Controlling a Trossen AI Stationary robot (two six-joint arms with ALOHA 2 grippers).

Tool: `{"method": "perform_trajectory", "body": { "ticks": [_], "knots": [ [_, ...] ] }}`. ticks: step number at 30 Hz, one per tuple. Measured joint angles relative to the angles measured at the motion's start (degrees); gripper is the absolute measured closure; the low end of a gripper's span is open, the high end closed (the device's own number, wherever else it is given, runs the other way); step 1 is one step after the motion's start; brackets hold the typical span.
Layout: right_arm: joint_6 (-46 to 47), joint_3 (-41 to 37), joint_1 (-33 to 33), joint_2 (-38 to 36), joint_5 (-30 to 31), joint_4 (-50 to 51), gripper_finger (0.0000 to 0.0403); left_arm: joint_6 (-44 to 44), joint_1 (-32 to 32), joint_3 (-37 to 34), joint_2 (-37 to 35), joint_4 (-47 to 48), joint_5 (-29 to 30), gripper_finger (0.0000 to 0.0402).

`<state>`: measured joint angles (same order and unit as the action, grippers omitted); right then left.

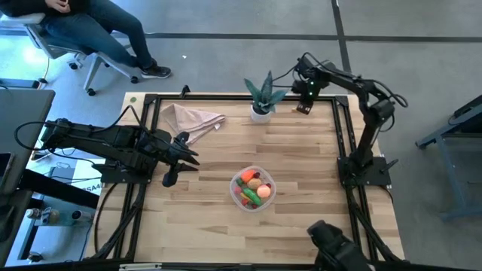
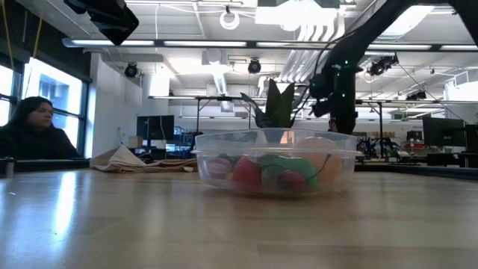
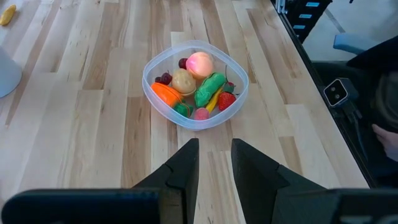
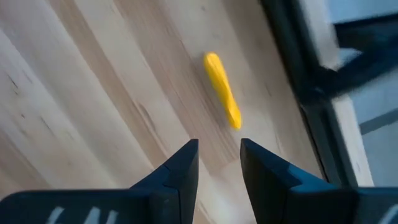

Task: Pick and placing Produce into tupperware
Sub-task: Put the corn into the transparent container

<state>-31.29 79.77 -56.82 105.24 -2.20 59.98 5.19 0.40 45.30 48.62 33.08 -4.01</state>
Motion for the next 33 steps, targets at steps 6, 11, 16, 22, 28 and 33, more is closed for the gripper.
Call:
{"method": "perform_trajectory", "body": {
  "ticks": [6,11,16,22,28,33],
  "knots": [
    [-3.3,0.0,0.6,4.0,0.0,-1.8,0.0292,0.0,0.0,0.0,0.0,0.0,0.0,0.0318],
    [-4.4,0.0,0.6,5.6,0.0,-3.0,0.0292,0.0,0.0,0.0,0.0,0.0,0.0,0.0318],
    [-5.2,0.0,0.6,5.9,0.1,-4.9,0.0292,0.0,0.0,0.0,0.0,0.0,0.0,0.0318],
    [-4.7,0.0,0.6,6.0,0.1,-6.5,0.0292,0.0,0.0,0.0,0.0,0.0,0.0,0.0318],
    [-3.1,0.0,0.6,6.1,0.0,-6.9,0.0292,0.0,0.0,0.0,0.0,0.0,0.0,0.0318],
    [-1.7,0.0,0.6,6.6,-0.4,-7.3,0.0292,0.0,0.0,0.0,0.0,0.0,0.0,0.0318]
  ]
}}
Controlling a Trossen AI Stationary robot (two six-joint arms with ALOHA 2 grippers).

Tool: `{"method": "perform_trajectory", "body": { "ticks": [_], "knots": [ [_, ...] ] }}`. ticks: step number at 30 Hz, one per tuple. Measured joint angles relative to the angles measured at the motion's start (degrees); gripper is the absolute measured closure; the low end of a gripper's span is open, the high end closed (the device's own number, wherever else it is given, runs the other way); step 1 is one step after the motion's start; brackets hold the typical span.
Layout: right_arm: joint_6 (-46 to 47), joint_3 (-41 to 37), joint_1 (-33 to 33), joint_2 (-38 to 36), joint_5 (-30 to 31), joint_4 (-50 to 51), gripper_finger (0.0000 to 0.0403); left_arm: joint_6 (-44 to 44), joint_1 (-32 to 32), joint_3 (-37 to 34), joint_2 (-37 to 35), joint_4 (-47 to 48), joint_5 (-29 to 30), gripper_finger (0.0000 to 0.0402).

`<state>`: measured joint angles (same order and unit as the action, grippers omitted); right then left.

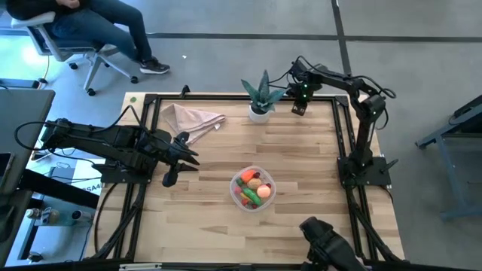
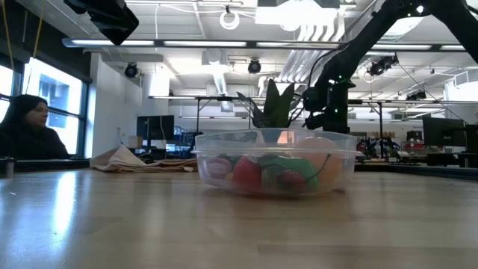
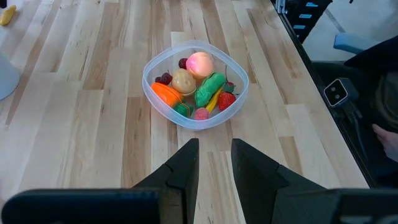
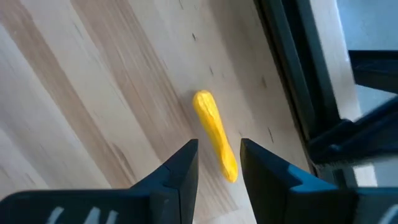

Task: Pick and placing Produce into tupperware
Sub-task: Put the corn into the transparent container

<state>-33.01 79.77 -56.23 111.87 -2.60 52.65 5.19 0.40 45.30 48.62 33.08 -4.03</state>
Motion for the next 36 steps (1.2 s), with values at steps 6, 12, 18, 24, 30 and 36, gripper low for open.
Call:
{"method": "perform_trajectory", "body": {
  "ticks": [6,12,18,24,30,36],
  "knots": [
    [0.8,0.0,0.0,2.4,0.0,0.0,0.0292,0.0,0.0,0.0,0.0,0.0,0.0,0.0318],
    [0.6,0.0,0.1,2.6,1.4,0.4,0.0292,0.0,0.0,0.0,0.0,0.0,0.0,0.0318],
    [-0.6,0.0,0.1,2.6,1.3,0.1,0.0292,0.0,0.0,0.0,0.0,0.0,0.0,0.0318],
    [-0.5,0.0,0.1,2.6,1.6,-0.5,0.0292,0.0,0.0,0.0,0.0,0.0,0.0,0.0318],
    [0.0,0.0,0.1,2.6,2.1,-1.0,0.0292,0.0,0.0,0.0,0.0,0.0,0.0,0.0318],
    [1.0,0.0,0.1,4.3,2.3,-0.7,0.0292,0.0,0.0,0.0,0.0,0.0,0.0,0.0318]
  ]
}}
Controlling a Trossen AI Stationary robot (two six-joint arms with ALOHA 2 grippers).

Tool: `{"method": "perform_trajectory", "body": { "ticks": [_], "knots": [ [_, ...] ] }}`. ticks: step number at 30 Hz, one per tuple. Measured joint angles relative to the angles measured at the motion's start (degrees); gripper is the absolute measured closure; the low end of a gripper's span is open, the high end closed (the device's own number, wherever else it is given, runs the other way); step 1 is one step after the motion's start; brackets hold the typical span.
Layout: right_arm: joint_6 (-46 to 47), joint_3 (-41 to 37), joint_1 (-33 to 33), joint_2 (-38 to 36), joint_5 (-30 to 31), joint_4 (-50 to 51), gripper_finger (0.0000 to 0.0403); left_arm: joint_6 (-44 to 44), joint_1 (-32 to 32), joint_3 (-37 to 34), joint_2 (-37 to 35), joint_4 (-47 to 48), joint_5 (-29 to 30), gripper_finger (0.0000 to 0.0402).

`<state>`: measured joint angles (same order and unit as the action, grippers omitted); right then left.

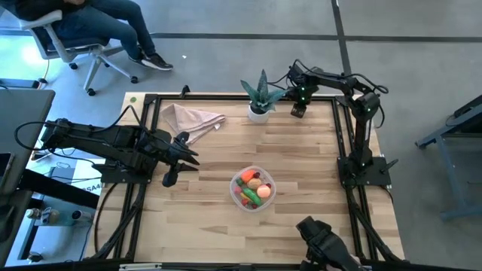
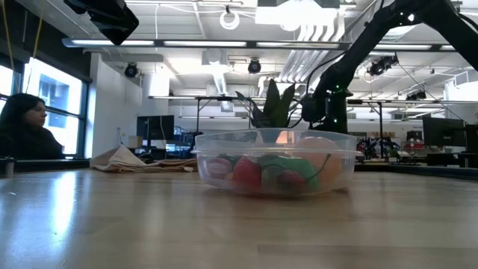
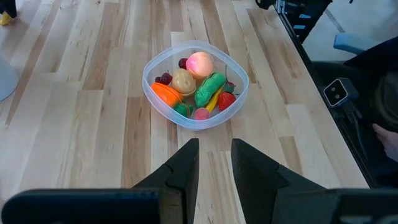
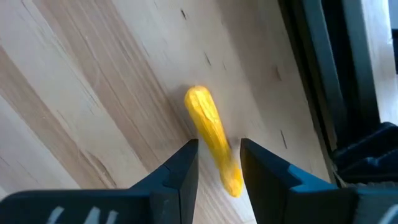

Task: Pick and placing Produce into tupperware
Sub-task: Put the corn into the transparent container

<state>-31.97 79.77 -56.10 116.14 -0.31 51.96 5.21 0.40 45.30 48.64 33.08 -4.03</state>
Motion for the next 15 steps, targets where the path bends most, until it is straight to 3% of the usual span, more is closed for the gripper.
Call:
{"method": "perform_trajectory", "body": {
  "ticks": [15],
  "knots": [
    [0.7,0.0,0.2,0.1,0.2,0.1,0.0292,0.0,0.0,0.0,0.0,0.0,0.0,0.0318]
  ]
}}
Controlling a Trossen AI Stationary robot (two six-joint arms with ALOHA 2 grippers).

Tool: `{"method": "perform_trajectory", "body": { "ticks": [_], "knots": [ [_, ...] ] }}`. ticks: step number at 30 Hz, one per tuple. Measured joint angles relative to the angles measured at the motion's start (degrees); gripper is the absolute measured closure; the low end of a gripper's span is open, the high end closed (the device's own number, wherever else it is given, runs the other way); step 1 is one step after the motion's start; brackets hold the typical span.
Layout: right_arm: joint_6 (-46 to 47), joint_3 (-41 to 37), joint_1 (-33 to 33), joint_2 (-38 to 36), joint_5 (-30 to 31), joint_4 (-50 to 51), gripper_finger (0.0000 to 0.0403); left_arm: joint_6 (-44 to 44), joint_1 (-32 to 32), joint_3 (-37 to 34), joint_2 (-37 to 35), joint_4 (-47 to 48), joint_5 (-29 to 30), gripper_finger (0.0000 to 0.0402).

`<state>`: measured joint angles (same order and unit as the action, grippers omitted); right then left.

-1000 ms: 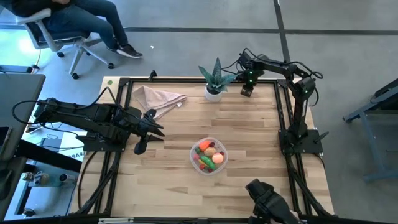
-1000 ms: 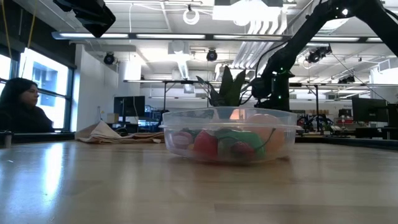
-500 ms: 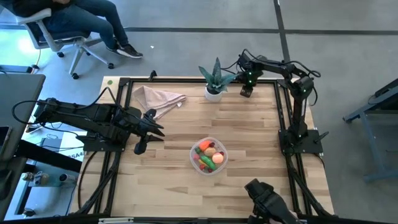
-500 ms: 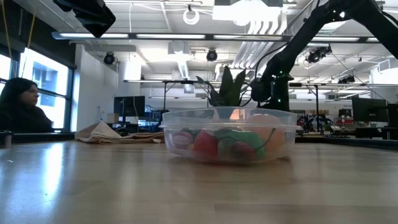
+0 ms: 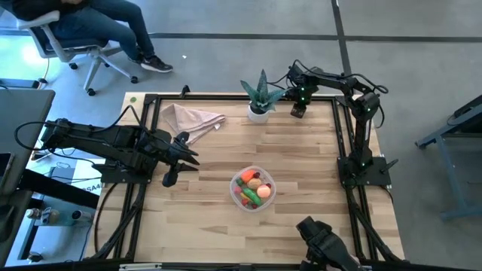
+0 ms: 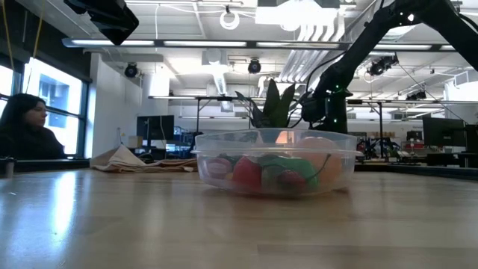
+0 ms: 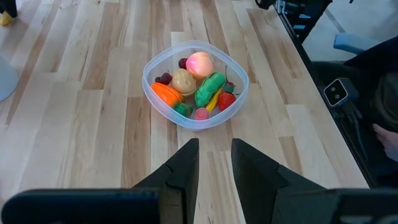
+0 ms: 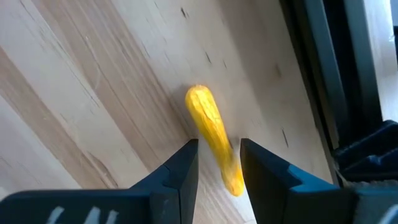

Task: Pick and placing Produce into tupperware
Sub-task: Put the corn into the transparent container

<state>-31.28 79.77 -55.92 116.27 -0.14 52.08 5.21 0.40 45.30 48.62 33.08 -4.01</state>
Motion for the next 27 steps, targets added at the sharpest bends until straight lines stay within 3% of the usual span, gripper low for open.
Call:
{"method": "perform_trajectory", "body": {
  "ticks": [27],
  "knots": [
    [2.8,0.0,0.0,0.0,-0.1,0.8,0.0382,0.0,0.0,0.0,0.0,0.0,0.0,0.0318]
  ]
}}
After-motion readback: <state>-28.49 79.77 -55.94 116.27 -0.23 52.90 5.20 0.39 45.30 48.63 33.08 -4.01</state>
